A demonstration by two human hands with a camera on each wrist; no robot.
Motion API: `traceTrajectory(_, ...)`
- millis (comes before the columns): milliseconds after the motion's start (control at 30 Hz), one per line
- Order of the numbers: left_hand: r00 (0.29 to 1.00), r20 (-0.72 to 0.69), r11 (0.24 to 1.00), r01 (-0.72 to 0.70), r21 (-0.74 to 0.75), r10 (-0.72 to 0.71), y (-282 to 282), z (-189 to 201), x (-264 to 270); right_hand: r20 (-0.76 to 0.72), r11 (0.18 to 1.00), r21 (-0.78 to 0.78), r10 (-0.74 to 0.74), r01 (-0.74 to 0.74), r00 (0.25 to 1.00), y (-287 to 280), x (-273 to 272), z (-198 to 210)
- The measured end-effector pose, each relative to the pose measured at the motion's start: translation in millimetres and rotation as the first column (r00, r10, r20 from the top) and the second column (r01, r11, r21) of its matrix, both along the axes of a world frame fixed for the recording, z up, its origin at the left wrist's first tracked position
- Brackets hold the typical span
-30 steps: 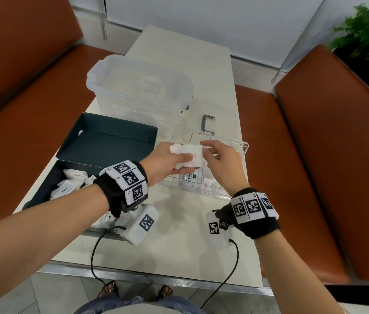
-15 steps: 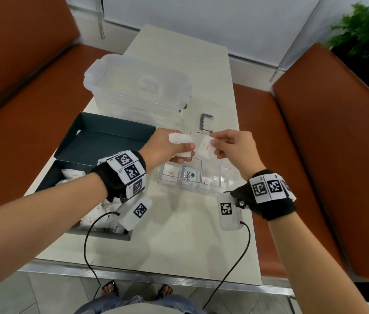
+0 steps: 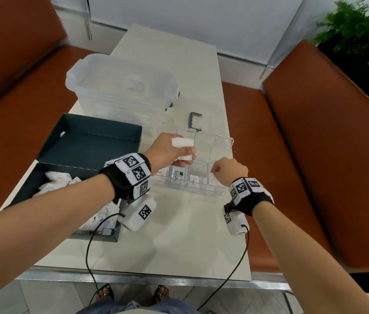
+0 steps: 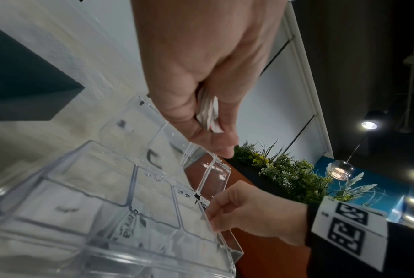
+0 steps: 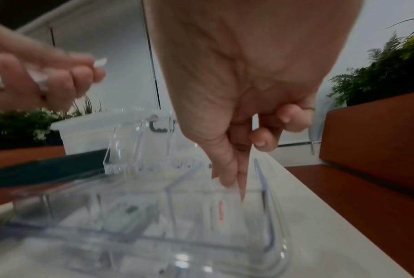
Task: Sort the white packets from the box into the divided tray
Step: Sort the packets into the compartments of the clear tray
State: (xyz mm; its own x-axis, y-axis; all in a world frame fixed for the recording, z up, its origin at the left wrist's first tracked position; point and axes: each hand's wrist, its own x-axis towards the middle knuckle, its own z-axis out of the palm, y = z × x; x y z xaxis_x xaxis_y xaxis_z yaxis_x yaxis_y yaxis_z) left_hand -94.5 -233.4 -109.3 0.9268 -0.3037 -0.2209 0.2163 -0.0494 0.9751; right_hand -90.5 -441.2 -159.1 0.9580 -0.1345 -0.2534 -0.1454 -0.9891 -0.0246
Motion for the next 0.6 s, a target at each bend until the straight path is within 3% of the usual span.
traceTrajectory(300,1.000,-0.016,1.000,-0.019,0.013,0.019,2.6,-0.9,-1.2,0.017,0.980,-0.182,0.082,-0.077,0.997,-1.7,-0.5,-23.1)
traceTrajectory(600,0.998,-0.054,1.000,-0.031,-0.001,0.031,6.9,-2.2,-2.7,-0.058,0.978,-0.185,0.089,-0.098,0.994,1.2,0.5,-21.9)
